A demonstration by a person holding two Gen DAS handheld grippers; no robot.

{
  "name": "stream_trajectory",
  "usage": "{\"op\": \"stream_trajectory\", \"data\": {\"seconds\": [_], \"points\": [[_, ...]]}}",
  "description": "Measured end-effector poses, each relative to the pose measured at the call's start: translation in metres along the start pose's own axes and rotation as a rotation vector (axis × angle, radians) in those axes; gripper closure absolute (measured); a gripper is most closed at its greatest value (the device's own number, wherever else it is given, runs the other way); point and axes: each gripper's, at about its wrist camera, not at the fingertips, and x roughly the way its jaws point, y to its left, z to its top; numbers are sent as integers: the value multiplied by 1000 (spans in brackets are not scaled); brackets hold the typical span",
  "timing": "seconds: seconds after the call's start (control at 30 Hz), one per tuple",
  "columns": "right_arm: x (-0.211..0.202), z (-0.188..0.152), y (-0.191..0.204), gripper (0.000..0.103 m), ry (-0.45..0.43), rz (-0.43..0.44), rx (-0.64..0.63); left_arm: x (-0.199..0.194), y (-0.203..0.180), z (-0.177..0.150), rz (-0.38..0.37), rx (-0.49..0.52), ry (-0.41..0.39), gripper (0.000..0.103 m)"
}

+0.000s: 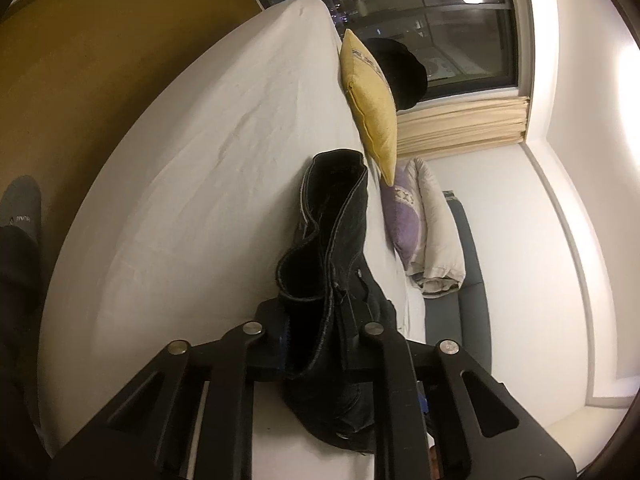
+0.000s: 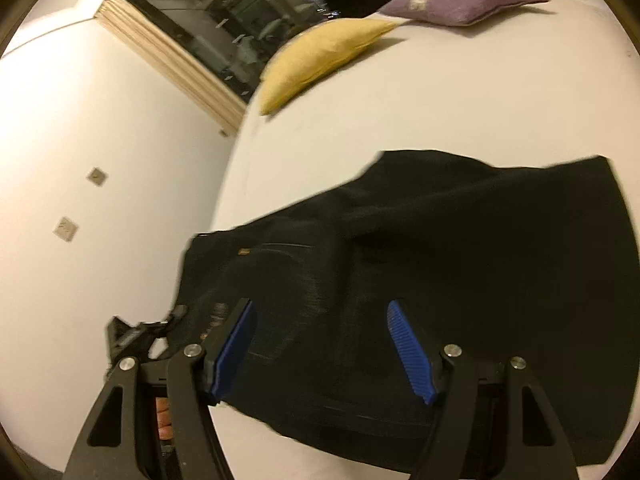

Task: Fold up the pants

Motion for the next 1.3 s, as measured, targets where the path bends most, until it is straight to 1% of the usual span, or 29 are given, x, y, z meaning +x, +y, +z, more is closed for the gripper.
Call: {"op": "stream_trajectory", "data": {"seconds": [0.1, 0.2, 0.23, 0.27, 0.3, 0.33, 0.37, 0.4, 0.43, 0.5, 0.57, 0.6, 0.63, 0.67, 0.7, 0.73, 0.77, 0.8, 0.83, 0.87, 0.9, 0.93, 1.03, 1.1, 1.17, 1.3], "points": [[11, 4, 5, 31, 29, 103, 21, 3, -3, 1, -1, -1, -1, 91], [33, 6, -6, 32, 86, 172, 76, 4, -7, 0, -6, 1, -4, 92], [41, 6, -11, 32, 105, 183, 94, 8, -10, 1, -4, 10, -6, 92], [58, 5, -22, 32, 150, 181, 134, 7, -13, 1, 0, 22, -8, 92], [71, 3, -30, 33, 195, 155, 166, 11, -15, 2, 1, 29, -8, 92], [84, 0, -41, 46, 230, 124, 209, 14, -19, 3, 1, 39, -6, 93], [89, -1, -51, 52, 222, 111, 252, 15, -23, 3, 4, 53, -5, 93], [89, 1, -55, 56, 216, 127, 277, 16, -26, 3, 9, 71, -6, 93], [88, 3, -56, 56, 225, 139, 302, 15, -31, 3, 11, 87, -8, 93], [84, 7, -48, 55, 237, 130, 273, 15, -41, 3, 13, 117, -10, 93], [79, 8, -40, 54, 218, 176, 248, 15, -50, 4, 14, 139, -12, 93], [80, 7, -39, 51, 216, 170, 239, 15, -53, 3, 13, 146, -11, 93], [86, 4, -42, 51, 232, 136, 232, 16, -57, 3, 12, 155, -9, 93], [91, 0, -46, 54, 237, 121, 231, 17, -61, 2, 12, 168, -6, 93], [94, -3, -51, 60, 221, 126, 231, 17, -64, 1, 16, 181, -5, 94], [94, -4, -52, 63, 214, 134, 227, 19, -69, 1, 20, 197, -5, 94], [93, -3, -52, 63, 220, 141, 229, 20, -74, 0, 21, 210, -3, 94], [90, -1, -51, 62, 231, 145, 254, 19, -78, -1, 24, 223, -2, 94], [87, 2, -51, 53, 234, 158, 293, 19, -81, -2, 26, 233, -1, 94], [79, 6, -51, 48, 213, 202, 338, 20, -85, -3, 28, 244, 0, 94], [73, 9, -48, 37, 190, 227, 342, 20, -88, -4, 29, 252, 2, 94], [65, 15, -43, 31, 162, 243, 325, 20, -92, -5, 28, 263, 6, 94], [52, 26, -39, 29, 147, 248, 288, 25, -106, -8, 29, 305, 14, 94], [47, 30, -49, 29, 151, 231, 301, 27, -120, -12, 26, 343, 24, 94], [43, 27, -67, 29, 147, 193, 343, 30, -136, -17, 21, 380, 36, 94], [25, 11, -106, 29, 115, 213, 468, 52, -185, -41, -7, 515, 96, 94]]}}
